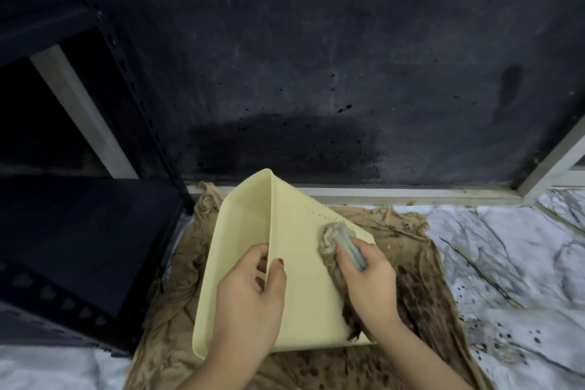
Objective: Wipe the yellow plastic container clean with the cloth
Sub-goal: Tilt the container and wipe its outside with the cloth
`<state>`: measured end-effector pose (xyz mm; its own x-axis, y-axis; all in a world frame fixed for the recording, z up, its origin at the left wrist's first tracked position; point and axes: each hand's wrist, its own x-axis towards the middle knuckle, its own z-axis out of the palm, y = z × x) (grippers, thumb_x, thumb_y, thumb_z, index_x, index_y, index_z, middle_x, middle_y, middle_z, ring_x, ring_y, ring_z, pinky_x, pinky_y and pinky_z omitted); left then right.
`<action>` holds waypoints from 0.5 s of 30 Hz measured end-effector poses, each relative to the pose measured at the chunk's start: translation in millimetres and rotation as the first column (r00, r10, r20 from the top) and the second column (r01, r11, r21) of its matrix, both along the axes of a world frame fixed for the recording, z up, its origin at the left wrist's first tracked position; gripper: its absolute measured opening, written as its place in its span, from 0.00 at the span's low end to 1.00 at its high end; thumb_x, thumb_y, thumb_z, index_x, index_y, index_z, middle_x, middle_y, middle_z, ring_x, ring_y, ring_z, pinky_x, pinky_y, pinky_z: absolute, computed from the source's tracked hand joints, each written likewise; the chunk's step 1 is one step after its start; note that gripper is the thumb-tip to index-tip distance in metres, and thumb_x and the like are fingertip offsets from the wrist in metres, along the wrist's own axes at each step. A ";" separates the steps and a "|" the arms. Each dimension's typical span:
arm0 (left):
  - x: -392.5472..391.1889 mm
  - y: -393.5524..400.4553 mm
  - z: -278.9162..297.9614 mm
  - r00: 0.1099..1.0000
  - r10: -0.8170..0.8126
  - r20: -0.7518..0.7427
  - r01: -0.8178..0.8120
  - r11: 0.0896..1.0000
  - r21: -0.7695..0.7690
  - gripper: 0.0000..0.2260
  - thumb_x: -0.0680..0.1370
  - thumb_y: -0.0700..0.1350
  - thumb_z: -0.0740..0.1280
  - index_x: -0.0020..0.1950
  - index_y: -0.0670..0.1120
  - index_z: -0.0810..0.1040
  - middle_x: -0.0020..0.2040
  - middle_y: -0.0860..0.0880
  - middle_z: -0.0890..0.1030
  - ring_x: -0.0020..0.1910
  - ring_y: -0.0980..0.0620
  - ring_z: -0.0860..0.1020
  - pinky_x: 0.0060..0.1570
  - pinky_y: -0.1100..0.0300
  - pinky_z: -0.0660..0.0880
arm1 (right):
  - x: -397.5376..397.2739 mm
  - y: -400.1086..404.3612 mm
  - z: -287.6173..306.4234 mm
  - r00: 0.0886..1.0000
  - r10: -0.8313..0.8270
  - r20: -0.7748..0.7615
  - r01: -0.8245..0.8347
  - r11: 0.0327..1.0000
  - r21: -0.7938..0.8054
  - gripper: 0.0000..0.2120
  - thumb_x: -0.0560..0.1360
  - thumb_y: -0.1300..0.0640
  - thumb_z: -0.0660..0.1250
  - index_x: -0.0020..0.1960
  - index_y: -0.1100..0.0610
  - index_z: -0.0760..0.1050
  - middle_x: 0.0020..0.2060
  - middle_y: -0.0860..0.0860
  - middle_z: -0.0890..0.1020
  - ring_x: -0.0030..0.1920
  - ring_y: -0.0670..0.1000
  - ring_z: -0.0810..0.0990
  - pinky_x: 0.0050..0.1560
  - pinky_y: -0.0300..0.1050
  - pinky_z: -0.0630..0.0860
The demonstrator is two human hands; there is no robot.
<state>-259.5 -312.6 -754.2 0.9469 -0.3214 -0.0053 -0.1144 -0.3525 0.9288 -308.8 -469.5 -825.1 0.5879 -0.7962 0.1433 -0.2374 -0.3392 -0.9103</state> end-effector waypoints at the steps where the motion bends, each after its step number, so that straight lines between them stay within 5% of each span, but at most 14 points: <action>1: -0.1 0.1 0.0 1.000 0.002 -0.001 -0.002 1.000 0.000 0.06 0.76 0.43 0.63 0.43 0.52 0.78 0.27 0.53 0.74 0.20 0.56 0.64 0.21 0.66 0.61 | -3.6 -5.2 -5.7 0.999 -0.029 -0.031 0.029 1.000 0.005 0.09 0.73 0.57 0.68 0.52 0.57 0.80 0.42 0.53 0.79 0.39 0.45 0.76 0.36 0.29 0.69; 5: 1.3 1.8 -0.2 0.999 0.038 -0.030 -0.039 0.999 -0.018 0.06 0.76 0.43 0.63 0.43 0.52 0.78 0.34 0.44 0.78 0.24 0.53 0.67 0.23 0.66 0.63 | -24.0 -19.9 -33.7 0.979 -0.140 -0.151 0.153 0.986 0.073 0.15 0.74 0.55 0.67 0.57 0.61 0.77 0.45 0.55 0.79 0.44 0.55 0.76 0.43 0.44 0.69; 12: 1.7 0.9 -2.0 0.998 0.048 -0.029 -0.048 0.999 -0.020 0.06 0.76 0.43 0.63 0.44 0.52 0.78 0.36 0.50 0.79 0.27 0.51 0.71 0.25 0.66 0.65 | -45.8 -5.4 -46.4 0.947 -0.236 -0.216 0.262 0.960 0.099 0.16 0.73 0.57 0.68 0.58 0.63 0.77 0.52 0.61 0.79 0.52 0.61 0.77 0.45 0.44 0.64; 14: 1.7 -0.8 -1.6 0.998 0.051 -0.022 -0.051 0.998 -0.026 0.06 0.76 0.43 0.63 0.43 0.52 0.78 0.33 0.51 0.77 0.24 0.53 0.69 0.23 0.67 0.64 | -43.8 10.3 -36.7 0.964 -0.215 -0.159 0.227 0.972 0.059 0.15 0.71 0.59 0.71 0.56 0.63 0.78 0.47 0.59 0.79 0.51 0.55 0.79 0.45 0.40 0.66; 15: 1.8 -1.5 -1.5 0.998 0.054 -0.016 -0.054 0.998 -0.025 0.06 0.76 0.43 0.63 0.43 0.52 0.78 0.31 0.52 0.75 0.22 0.55 0.67 0.22 0.67 0.63 | -41.6 18.8 -30.8 0.978 -0.176 -0.112 0.179 0.984 0.024 0.13 0.70 0.61 0.71 0.54 0.62 0.79 0.43 0.56 0.79 0.47 0.45 0.80 0.42 0.34 0.67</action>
<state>-257.7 -314.1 -755.7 0.9627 -0.2702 -0.0120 -0.0820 -0.3338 0.9391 -350.4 -450.7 -855.9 0.4475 -0.8925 0.0572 -0.3898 -0.2522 -0.8857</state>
